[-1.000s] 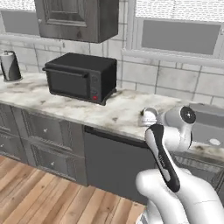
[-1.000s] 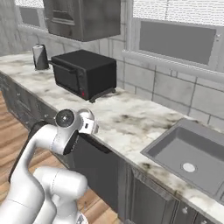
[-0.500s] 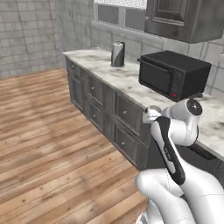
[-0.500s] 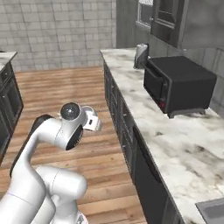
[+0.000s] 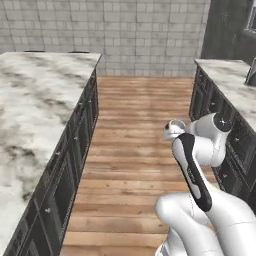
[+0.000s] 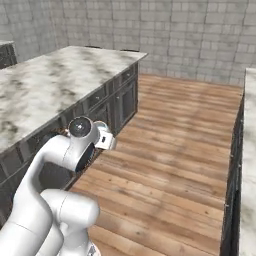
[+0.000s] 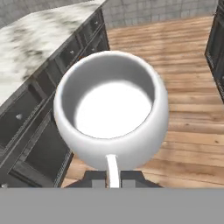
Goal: Clear the mugs and bowl far away from the sink.
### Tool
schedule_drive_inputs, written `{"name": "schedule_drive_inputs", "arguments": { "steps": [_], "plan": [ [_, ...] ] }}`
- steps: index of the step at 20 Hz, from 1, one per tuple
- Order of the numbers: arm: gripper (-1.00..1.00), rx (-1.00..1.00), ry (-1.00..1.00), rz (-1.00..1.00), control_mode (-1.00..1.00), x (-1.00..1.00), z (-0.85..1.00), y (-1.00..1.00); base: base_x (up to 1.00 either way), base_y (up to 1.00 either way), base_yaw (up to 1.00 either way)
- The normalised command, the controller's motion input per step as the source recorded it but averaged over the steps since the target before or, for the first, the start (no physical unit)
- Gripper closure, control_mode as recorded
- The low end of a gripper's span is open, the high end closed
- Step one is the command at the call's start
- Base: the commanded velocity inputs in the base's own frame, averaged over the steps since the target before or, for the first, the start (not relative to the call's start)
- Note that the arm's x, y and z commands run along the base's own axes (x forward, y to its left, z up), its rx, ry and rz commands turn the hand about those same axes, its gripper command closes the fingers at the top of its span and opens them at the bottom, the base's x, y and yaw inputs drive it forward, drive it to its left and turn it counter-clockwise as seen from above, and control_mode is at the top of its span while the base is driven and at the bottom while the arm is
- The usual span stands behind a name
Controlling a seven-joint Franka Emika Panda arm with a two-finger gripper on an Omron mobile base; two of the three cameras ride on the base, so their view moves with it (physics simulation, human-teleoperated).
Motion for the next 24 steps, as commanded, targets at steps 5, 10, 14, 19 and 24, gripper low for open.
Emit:
{"name": "schedule_drive_inputs", "arguments": {
  "steps": [5, 10, 14, 19, 24],
  "plan": [
    [1.0, 0.0, 0.0, 0.0, 1.0, 0.0, 0.0, 0.0, -0.01, 0.0, 0.93],
    [1.0, 0.0, 0.0, 0.0, 1.0, 0.0, 0.0, 0.0, 0.57, -0.14, 0.76],
    [1.0, 0.0, 0.0, 0.0, 1.0, 0.0, 0.0, 0.0, 0.94, -0.41, 0.58],
    [1.0, 0.0, 0.0, 0.0, 1.0, 0.0, 0.0, 0.0, 0.95, -0.15, 0.68],
    [1.0, 0.0, 0.0, 0.0, 1.0, 0.0, 0.0, 0.0, 0.71, -0.2, 0.69]
  ]
}}
